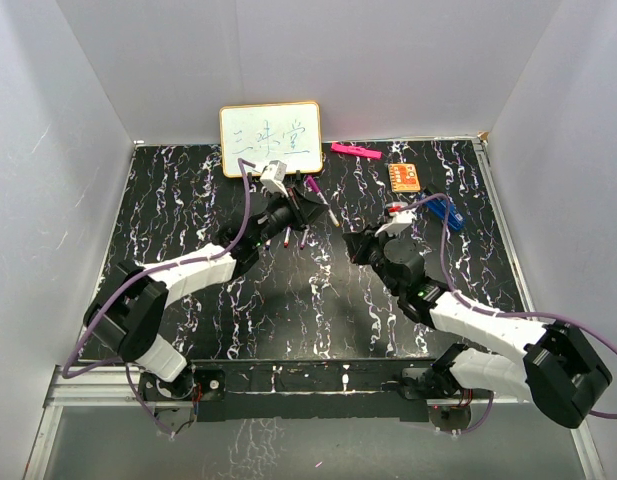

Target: Insert the pens into the pen caps

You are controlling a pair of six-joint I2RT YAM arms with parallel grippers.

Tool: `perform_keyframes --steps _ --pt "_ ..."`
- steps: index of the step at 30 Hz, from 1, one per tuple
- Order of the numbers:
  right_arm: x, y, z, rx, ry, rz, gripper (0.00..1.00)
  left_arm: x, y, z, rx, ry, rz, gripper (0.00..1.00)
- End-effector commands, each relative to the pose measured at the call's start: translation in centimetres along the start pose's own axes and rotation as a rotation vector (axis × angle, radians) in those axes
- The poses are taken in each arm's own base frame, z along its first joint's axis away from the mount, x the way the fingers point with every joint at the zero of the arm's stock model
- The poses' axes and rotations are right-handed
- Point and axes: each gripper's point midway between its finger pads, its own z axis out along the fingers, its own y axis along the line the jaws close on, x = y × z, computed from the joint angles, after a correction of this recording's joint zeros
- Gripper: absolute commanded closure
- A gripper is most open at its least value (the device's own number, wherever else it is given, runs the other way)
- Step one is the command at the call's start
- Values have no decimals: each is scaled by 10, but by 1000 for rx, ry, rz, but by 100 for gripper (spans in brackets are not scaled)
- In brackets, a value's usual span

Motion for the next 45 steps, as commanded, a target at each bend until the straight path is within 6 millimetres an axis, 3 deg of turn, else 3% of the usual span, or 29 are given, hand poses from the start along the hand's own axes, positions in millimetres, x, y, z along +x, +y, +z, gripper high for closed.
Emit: perform_keyframes --steps 1,10,18,34,45 --pt "-62 7 -1 52 -171 -2 100 19 25 2 -134 139 55 100" --pt "-82 -14 -19 177 -224 -5 100 78 94 14 -396 498 143 100" --pt "-91 -16 -27 188 -252 -1 100 97 133 13 -535 637 228 100" --pt "-84 -16 -23 183 -231 11 100 126 162 27 -571 713 237 100" --pt "-79 -15 -21 177 -215 1 100 133 167 33 -580 702 212 100"
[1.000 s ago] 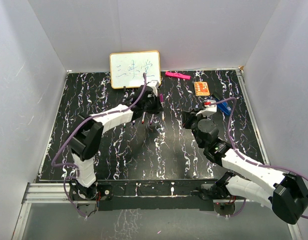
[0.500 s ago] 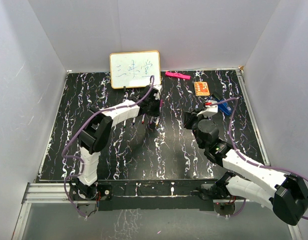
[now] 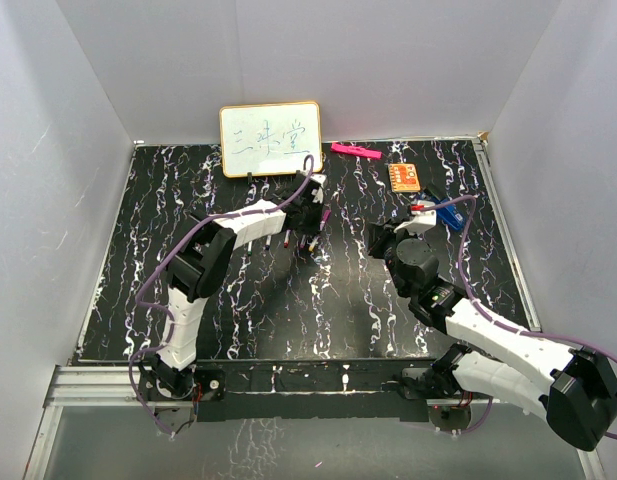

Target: Insert the pens into the pen caps

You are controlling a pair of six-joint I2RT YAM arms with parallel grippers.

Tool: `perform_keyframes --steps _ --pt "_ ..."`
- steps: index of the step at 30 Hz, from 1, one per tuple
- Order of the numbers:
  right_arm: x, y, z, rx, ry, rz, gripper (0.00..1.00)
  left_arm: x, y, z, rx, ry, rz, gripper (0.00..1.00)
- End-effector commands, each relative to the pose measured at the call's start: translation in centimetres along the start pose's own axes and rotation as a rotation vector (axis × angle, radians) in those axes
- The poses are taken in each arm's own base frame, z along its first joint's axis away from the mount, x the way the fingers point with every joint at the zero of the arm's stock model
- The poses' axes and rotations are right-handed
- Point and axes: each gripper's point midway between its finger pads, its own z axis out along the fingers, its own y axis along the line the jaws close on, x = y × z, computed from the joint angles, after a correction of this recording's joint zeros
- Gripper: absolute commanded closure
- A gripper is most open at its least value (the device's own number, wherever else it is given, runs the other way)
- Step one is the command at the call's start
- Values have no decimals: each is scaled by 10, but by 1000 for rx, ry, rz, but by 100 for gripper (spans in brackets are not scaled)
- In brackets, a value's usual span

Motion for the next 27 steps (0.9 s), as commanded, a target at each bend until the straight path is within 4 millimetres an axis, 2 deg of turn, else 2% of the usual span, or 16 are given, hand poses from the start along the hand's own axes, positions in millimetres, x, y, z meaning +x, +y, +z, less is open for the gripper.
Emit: perform_keyframes --steps 1,4,7,9,15,20,24,27 --pt "-22 14 2 -31 -50 35 100 -2 -3 1 -1 6 -11 100" --pt "-22 16 3 -38 -49 34 100 -2 -9 1 28 13 -15 97" --pt "-23 17 3 -42 -51 32 100 -4 -14 -2 52 13 -22 82" --pt "-24 18 3 -45 -50 30 100 -7 -16 -4 60 7 -28 75" --pt "-25 19 2 -53 -53 33 100 -18 -16 -12 46 -25 -28 68" --pt "-26 19 1 -57 -55 31 100 -31 -19 -21 47 -58 -22 58" --pt "-26 18 1 -52 -57 32 100 -47 -27 -38 81 -104 -14 56" --pt "-26 16 0 -44 -61 34 100 -62 -35 -57 114 -159 -8 54"
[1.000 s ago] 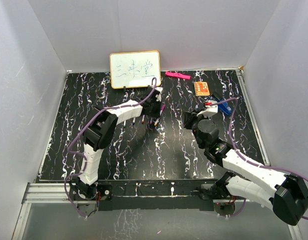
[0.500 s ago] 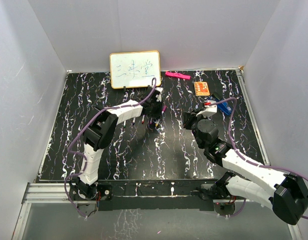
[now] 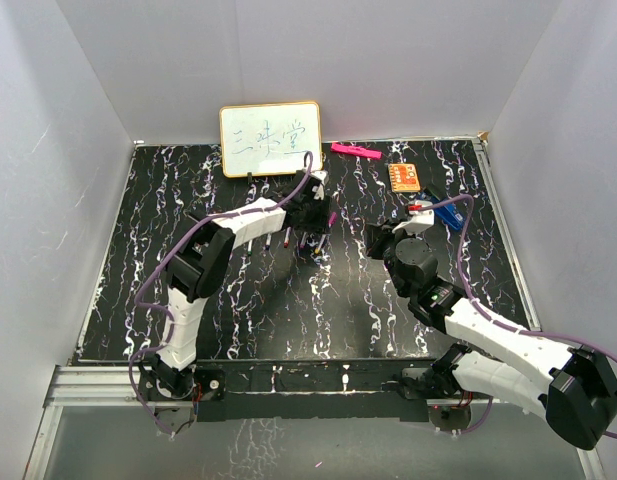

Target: Insert the pens into the pen caps

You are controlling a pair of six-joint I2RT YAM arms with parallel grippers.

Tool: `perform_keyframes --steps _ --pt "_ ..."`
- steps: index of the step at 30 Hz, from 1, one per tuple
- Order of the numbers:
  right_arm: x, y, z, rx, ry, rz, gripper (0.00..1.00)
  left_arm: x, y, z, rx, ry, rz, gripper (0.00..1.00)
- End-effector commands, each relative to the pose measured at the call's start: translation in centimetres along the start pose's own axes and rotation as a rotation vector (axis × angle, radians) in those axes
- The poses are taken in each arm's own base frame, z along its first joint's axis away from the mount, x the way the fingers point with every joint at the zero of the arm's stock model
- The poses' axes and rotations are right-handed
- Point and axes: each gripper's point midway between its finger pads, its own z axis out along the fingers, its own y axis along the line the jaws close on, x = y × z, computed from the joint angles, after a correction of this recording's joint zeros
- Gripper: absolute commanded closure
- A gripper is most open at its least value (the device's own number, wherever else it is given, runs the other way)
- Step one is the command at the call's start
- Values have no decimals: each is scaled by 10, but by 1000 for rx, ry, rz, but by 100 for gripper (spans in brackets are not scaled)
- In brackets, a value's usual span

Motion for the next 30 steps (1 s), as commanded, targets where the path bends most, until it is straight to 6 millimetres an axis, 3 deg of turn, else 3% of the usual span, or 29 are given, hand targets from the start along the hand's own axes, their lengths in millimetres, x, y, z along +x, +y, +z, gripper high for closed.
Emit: perform_keyframes --steps 1,7,10,13,19,22,26,30 --pt "-30 12 -1 -22 -79 38 100 -55 -30 -60 87 -167 20 54" --pt "-33 -9 0 79 -109 39 100 -62 -25 -99 78 -226 27 53" --pt "-33 -25 5 126 -94 10 85 -54 -8 -111 51 -211 -1 52" --pt "-37 -57 13 211 -82 17 73 -48 19 -128 -17 -236 -72 49" --pt "-44 -119 16 315 -68 118 34 -33 58 -176 -163 -295 -119 45" --pt "-39 -155 16 416 -28 175 3 -21 77 -198 -260 -284 -119 43" --pt "-29 -185 11 502 32 213 2 -2 93 -228 -336 -299 -131 40" --pt "-26 -186 5 498 15 213 2 15 101 -254 -345 -373 -163 40"
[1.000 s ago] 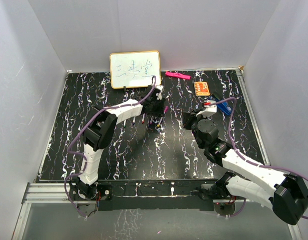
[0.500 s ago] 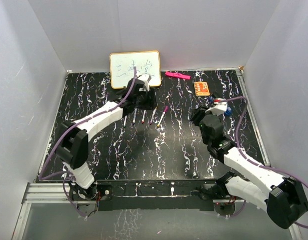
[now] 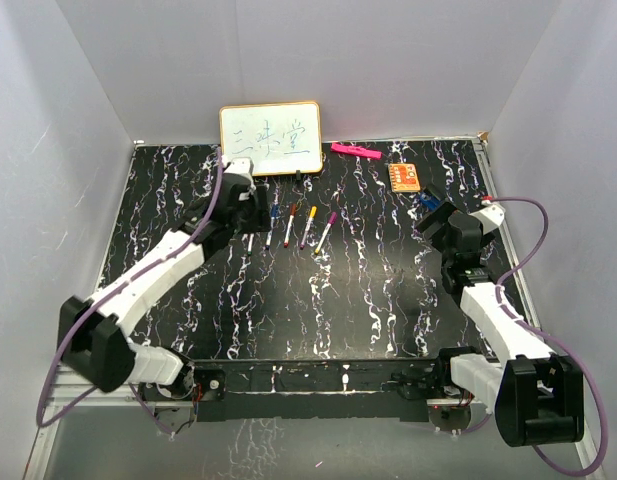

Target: Insert the pens into the pen caps

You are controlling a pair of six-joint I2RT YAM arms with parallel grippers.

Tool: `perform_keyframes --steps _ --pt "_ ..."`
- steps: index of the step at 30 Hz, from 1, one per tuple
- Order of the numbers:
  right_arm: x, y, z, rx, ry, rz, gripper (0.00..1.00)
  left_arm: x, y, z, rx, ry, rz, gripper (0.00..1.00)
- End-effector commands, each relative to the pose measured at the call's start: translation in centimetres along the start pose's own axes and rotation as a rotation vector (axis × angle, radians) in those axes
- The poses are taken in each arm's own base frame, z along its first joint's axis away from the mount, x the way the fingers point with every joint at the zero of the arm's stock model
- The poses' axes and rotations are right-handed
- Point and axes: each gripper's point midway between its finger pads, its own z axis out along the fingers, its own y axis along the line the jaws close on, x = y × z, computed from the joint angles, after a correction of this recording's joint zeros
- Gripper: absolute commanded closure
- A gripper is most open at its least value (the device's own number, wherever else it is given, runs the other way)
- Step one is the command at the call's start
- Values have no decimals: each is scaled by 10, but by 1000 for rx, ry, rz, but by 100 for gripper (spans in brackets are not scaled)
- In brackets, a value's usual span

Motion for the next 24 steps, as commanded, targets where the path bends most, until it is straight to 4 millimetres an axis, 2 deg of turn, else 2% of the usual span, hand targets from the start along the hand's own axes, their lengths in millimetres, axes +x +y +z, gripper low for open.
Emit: perform_keyframes --steps 1,6,12,19,24 --pt "-16 15 -9 -69 -40 40 2 9 34 -31 -94 -55 -28 40" --pt "-22 15 -14 -79 -64 28 2 12 59 -53 -175 -113 -64 39" --pt "-21 16 -15 -86 -68 39 2 10 74 -71 -214 -179 -104 39" --pt "-23 18 -14 -94 -66 37 2 10 84 -74 -258 -201 -93 42" --pt "-23 17 -15 -92 -69 37 2 7 85 -75 -260 -216 -85 41"
